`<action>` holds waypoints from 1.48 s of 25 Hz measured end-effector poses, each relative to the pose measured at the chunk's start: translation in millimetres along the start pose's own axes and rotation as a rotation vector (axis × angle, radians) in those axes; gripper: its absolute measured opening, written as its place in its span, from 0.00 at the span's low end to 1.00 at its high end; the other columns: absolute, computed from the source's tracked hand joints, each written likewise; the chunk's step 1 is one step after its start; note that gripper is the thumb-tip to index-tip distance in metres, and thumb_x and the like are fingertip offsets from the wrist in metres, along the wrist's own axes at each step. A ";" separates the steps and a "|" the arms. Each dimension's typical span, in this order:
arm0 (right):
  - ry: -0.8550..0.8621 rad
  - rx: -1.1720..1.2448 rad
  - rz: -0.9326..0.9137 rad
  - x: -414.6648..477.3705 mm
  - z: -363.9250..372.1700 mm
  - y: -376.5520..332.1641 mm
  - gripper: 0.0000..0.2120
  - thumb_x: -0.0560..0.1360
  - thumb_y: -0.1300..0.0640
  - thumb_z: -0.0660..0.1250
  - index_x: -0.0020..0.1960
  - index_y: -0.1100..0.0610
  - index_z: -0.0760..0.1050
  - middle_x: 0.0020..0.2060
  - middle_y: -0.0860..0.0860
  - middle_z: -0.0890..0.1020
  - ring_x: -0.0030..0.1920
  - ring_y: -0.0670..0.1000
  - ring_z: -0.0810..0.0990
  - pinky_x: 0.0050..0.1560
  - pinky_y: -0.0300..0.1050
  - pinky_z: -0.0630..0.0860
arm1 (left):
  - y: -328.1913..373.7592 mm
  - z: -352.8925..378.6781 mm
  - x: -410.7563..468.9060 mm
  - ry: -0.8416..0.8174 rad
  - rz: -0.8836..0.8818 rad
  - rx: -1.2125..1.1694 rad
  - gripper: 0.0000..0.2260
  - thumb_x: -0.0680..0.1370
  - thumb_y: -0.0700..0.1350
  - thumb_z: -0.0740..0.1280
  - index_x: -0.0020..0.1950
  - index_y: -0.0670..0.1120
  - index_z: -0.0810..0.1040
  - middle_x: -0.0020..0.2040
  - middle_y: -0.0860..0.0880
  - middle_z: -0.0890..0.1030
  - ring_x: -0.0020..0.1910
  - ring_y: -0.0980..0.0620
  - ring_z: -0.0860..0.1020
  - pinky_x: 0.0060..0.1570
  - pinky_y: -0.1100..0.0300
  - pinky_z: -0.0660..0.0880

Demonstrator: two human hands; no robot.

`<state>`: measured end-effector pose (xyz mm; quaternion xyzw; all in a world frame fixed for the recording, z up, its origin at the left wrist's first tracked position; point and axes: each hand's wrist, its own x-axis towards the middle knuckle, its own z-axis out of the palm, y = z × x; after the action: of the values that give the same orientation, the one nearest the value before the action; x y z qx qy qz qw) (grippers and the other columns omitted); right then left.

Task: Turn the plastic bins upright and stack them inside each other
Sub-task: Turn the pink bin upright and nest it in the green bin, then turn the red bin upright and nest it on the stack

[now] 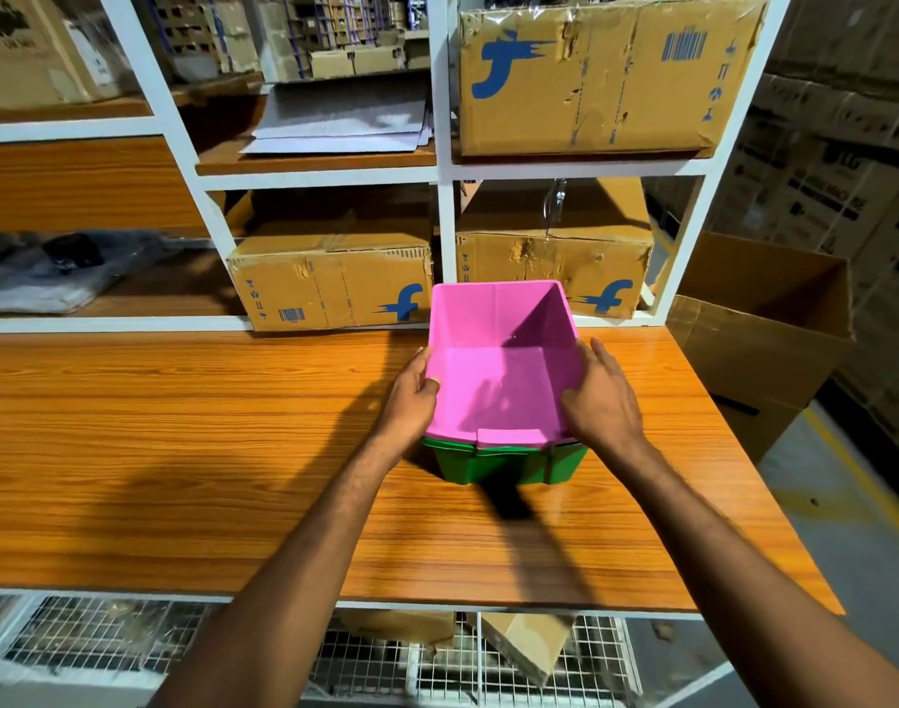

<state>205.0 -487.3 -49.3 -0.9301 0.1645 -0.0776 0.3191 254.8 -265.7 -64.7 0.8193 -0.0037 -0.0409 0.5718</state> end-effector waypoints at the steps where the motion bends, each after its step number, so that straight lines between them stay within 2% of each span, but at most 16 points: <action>1: 0.041 0.019 -0.036 -2.8 -0.6 -7.2 0.36 0.73 0.62 0.65 0.81 0.54 0.63 0.82 0.54 0.63 0.81 0.57 0.61 0.79 0.61 0.62 | 0.8 -1.6 -3.2 0.049 0.012 -0.041 0.24 0.85 0.40 0.59 0.81 0.51 0.63 0.80 0.53 0.64 0.69 0.57 0.71 0.64 0.55 0.75; 3: 0.131 0.071 -0.167 -11.5 1.9 -24.4 0.30 0.73 0.64 0.65 0.75 0.53 0.71 0.79 0.52 0.69 0.79 0.55 0.65 0.78 0.59 0.64 | 2.2 -7.8 -10.0 0.160 0.055 -0.079 0.22 0.84 0.41 0.62 0.78 0.52 0.68 0.78 0.51 0.68 0.75 0.52 0.68 0.68 0.57 0.69; 6: 0.197 0.125 -0.351 -30.7 11.8 -55.1 0.21 0.75 0.62 0.66 0.68 0.53 0.78 0.71 0.50 0.78 0.72 0.53 0.74 0.74 0.54 0.70 | 4.0 -28.2 -24.7 0.290 0.173 -0.126 0.20 0.82 0.39 0.65 0.73 0.50 0.74 0.73 0.51 0.75 0.73 0.52 0.71 0.69 0.59 0.68; 9: 0.096 0.170 -0.429 -57.2 29.5 -93.7 0.17 0.79 0.57 0.67 0.68 0.52 0.78 0.65 0.50 0.82 0.67 0.53 0.78 0.66 0.45 0.72 | 3.1 -66.9 -52.5 0.370 0.247 -0.123 0.19 0.81 0.38 0.66 0.71 0.51 0.75 0.69 0.54 0.77 0.69 0.58 0.73 0.70 0.59 0.68; 12: -0.006 0.210 -0.511 -89.5 54.0 -130.8 0.14 0.79 0.53 0.66 0.65 0.51 0.78 0.61 0.49 0.84 0.63 0.52 0.81 0.62 0.49 0.77 | -12.8 -118.2 -87.6 0.441 0.312 -0.059 0.19 0.81 0.41 0.68 0.71 0.51 0.75 0.69 0.56 0.77 0.69 0.60 0.73 0.67 0.66 0.68; 15: -0.097 0.260 -0.549 -127.0 83.6 -172.9 0.14 0.80 0.52 0.67 0.65 0.48 0.78 0.60 0.44 0.85 0.62 0.47 0.81 0.62 0.49 0.78 | -35.3 -175.5 -122.2 0.475 0.309 0.012 0.19 0.81 0.43 0.68 0.71 0.53 0.75 0.69 0.56 0.78 0.69 0.61 0.74 0.63 0.70 0.67; 19: -0.209 0.298 -0.619 -186.9 138.0 -237.0 0.14 0.80 0.50 0.66 0.65 0.46 0.77 0.61 0.41 0.84 0.63 0.45 0.81 0.61 0.52 0.79 | -70.0 -260.7 -169.8 0.528 0.289 0.073 0.18 0.81 0.45 0.68 0.71 0.55 0.74 0.69 0.57 0.77 0.69 0.60 0.73 0.68 0.58 0.70; 23: -0.262 0.340 -0.686 -238.0 187.5 -291.3 0.15 0.81 0.50 0.67 0.67 0.46 0.76 0.61 0.41 0.84 0.62 0.44 0.81 0.62 0.50 0.78 | -102.5 -332.4 -215.8 0.610 0.276 0.227 0.20 0.82 0.49 0.67 0.74 0.57 0.70 0.72 0.57 0.73 0.72 0.56 0.70 0.69 0.53 0.69; 27: -0.219 0.245 -0.800 -276.1 230.6 -339.4 0.17 0.83 0.48 0.65 0.71 0.47 0.73 0.65 0.44 0.80 0.65 0.46 0.77 0.62 0.46 0.75 | -127.2 -401.1 -244.0 0.725 0.303 0.495 0.24 0.80 0.50 0.67 0.76 0.50 0.69 0.74 0.49 0.73 0.74 0.48 0.70 0.71 0.45 0.68; 33: -0.171 0.185 -0.994 -303.1 298.5 -411.6 0.20 0.83 0.48 0.65 0.74 0.51 0.71 0.67 0.48 0.77 0.68 0.48 0.73 0.64 0.44 0.72 | -164.1 -481.1 -258.5 0.882 0.270 0.704 0.26 0.79 0.47 0.69 0.76 0.46 0.70 0.75 0.46 0.72 0.77 0.46 0.66 0.74 0.46 0.63; 37: -0.185 0.164 -1.088 -300.8 355.0 -473.1 0.21 0.84 0.47 0.63 0.75 0.51 0.70 0.71 0.48 0.75 0.72 0.48 0.70 0.69 0.48 0.70 | -189.6 -544.6 -246.2 0.911 0.222 0.861 0.26 0.79 0.48 0.69 0.77 0.46 0.70 0.76 0.47 0.72 0.79 0.46 0.64 0.73 0.42 0.66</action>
<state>134.0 172.4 -46.6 -0.8559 -0.3745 -0.1618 0.3177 40.5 323.0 -40.3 0.9058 0.1390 0.3762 0.1364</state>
